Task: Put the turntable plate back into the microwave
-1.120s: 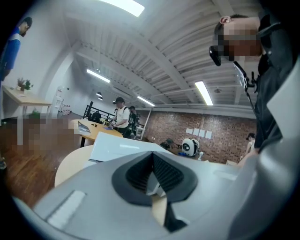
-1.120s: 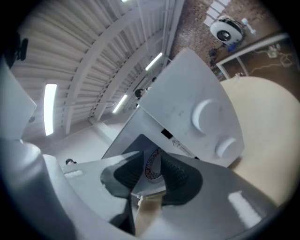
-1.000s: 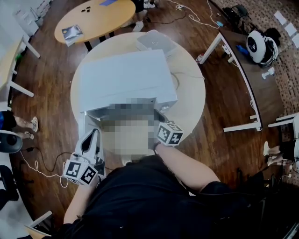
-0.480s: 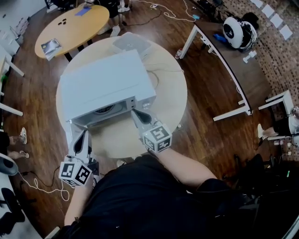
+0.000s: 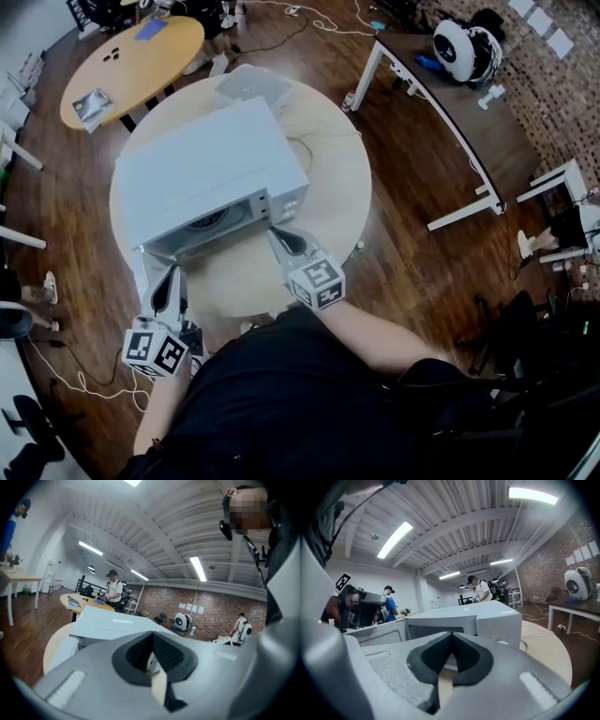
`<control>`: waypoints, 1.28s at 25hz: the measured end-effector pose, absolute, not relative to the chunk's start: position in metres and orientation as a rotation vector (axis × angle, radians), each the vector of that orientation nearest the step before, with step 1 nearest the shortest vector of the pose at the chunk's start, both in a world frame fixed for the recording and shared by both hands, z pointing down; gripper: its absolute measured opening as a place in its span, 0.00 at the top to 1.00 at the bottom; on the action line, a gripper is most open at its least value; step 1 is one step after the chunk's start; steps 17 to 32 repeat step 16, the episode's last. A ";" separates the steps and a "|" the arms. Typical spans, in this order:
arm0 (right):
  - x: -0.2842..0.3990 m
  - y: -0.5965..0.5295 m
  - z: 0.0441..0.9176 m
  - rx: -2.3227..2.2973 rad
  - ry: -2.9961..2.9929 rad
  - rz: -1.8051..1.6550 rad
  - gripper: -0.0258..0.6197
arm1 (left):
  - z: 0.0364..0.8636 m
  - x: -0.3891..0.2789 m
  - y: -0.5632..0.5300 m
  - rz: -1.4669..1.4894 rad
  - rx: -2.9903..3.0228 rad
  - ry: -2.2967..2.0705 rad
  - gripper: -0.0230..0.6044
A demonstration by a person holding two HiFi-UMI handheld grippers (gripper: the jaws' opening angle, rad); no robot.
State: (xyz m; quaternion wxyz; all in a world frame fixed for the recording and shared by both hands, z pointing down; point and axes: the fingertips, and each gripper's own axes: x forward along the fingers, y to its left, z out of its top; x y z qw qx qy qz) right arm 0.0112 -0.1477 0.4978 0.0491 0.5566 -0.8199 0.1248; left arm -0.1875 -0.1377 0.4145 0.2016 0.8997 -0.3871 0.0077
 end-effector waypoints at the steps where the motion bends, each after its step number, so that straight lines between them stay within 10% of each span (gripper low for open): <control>1: 0.011 -0.147 0.499 1.701 -2.493 0.379 0.96 | 0.415 -0.188 -0.138 0.022 2.514 -1.077 0.96; 32: 0.004 -0.145 0.487 1.768 -2.471 0.349 0.96 | 0.416 -0.194 -0.138 0.002 2.522 -1.028 0.96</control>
